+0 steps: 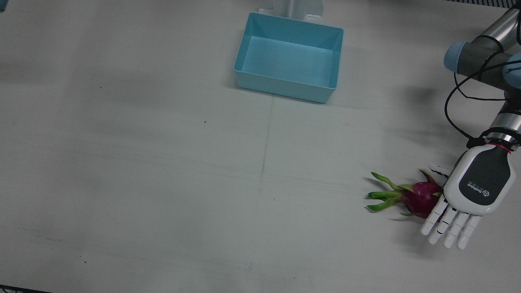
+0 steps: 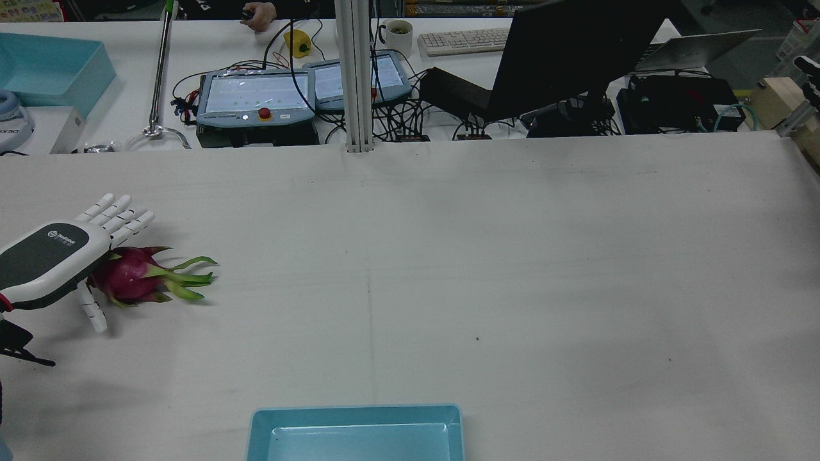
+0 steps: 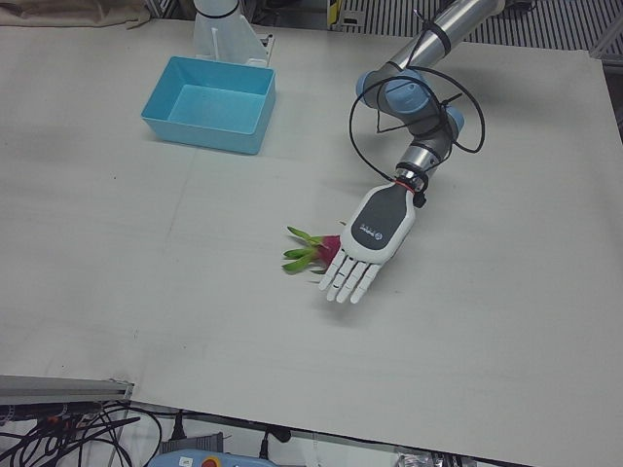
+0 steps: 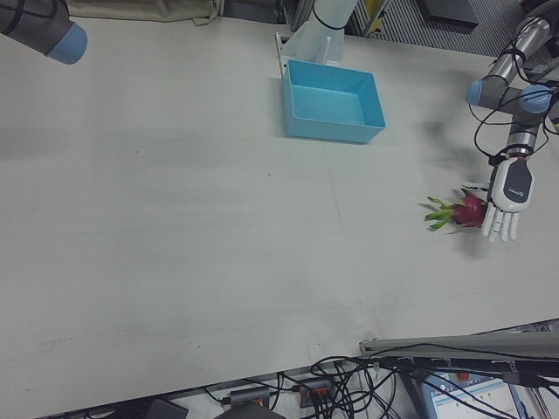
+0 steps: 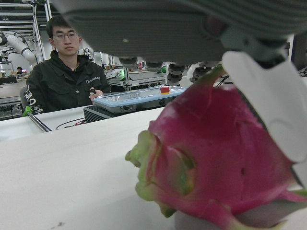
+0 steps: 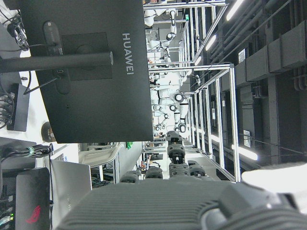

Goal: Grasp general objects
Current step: 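Close the left hand fingers around the dragon fruit, then lift the dragon fruit off the table with the left hand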

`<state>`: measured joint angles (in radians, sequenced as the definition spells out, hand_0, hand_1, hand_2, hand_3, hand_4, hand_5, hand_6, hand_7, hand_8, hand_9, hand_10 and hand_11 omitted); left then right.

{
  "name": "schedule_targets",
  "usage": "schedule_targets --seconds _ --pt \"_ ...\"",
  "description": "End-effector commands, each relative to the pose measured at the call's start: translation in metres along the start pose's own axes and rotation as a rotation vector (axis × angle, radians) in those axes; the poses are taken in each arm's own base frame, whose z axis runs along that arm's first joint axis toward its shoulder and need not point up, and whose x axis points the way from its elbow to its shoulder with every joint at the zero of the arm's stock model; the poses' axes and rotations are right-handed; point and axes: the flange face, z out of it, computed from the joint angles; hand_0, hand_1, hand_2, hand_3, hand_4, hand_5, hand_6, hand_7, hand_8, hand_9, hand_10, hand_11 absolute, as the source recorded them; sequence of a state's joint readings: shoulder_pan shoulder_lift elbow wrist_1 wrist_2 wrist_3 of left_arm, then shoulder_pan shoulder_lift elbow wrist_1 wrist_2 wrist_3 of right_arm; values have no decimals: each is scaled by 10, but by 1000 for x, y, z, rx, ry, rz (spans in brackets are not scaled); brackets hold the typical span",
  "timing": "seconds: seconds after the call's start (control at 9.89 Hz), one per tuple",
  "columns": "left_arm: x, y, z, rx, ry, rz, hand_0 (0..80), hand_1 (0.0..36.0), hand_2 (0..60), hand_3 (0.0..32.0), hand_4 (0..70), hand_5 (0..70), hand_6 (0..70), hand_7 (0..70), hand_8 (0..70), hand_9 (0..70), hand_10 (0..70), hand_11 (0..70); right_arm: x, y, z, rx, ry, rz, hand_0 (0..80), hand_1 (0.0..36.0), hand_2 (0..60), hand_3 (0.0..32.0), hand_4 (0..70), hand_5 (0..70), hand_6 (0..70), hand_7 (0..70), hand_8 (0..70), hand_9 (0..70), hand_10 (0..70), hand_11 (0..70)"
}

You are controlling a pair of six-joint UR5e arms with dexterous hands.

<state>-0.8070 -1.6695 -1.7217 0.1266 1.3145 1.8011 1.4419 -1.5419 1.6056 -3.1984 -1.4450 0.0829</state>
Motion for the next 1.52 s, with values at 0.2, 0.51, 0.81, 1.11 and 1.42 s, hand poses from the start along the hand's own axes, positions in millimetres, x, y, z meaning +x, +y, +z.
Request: schedule_targets --seconds 0.2,0.51,0.81,1.11,1.42 --pt "-3 23 26 -23 -9 20 474 134 56 0 42 0 0 161 0 18 0 0 0 0 0 1 0 0 0 0 0 0 0 0 0 0 0 0 0 0" --pt "-2 21 27 -15 3 17 487 137 152 0 235 119 212 525 142 266 258 385 0 0 0 -1 0 0 0 0 0 0 0 0 0 0 0 0 0 0" --pt "4 16 28 -4 18 7 470 63 109 0 357 313 446 700 373 572 548 700 0 0 0 -1 0 0 0 0 0 0 0 0 0 0 0 0 0 0" --pt "32 1 27 16 76 -27 453 0 74 0 581 449 691 700 580 700 700 700 0 0 0 -1 0 0 0 0 0 0 0 0 0 0 0 0 0 0" --pt "43 1 28 4 98 -211 434 0 151 0 700 656 700 700 700 700 700 700 0 0 0 -1 0 0 0 0 0 0 0 0 0 0 0 0 0 0"
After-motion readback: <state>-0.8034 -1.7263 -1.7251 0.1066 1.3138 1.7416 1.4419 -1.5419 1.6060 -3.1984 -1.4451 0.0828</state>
